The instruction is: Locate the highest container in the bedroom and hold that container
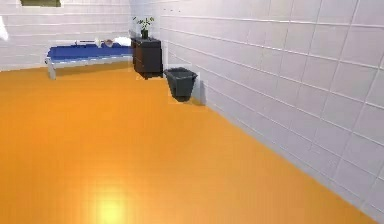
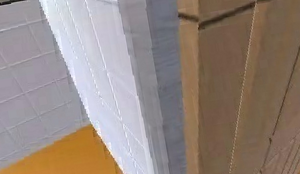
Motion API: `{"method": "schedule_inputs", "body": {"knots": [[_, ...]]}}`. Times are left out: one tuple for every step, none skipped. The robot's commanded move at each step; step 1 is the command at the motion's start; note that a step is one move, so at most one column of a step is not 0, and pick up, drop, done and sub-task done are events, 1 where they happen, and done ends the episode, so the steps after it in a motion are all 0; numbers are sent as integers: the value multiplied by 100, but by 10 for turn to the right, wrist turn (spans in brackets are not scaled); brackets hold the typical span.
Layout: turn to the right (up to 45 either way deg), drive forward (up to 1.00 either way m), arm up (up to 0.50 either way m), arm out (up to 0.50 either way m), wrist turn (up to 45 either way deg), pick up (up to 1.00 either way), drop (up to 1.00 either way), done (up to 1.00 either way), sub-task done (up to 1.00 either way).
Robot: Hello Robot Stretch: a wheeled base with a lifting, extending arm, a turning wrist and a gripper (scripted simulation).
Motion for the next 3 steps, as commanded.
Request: {"method": "schedule_inputs", "body": {"knots": [[0, 100, 0, 0, 0, 0, 0, 0, 0], [0, 100, 0, 0, 0, 0, 0, 0, 0], [30, 0, 0, 0, 0, 0, 0, 0, 0]]}}
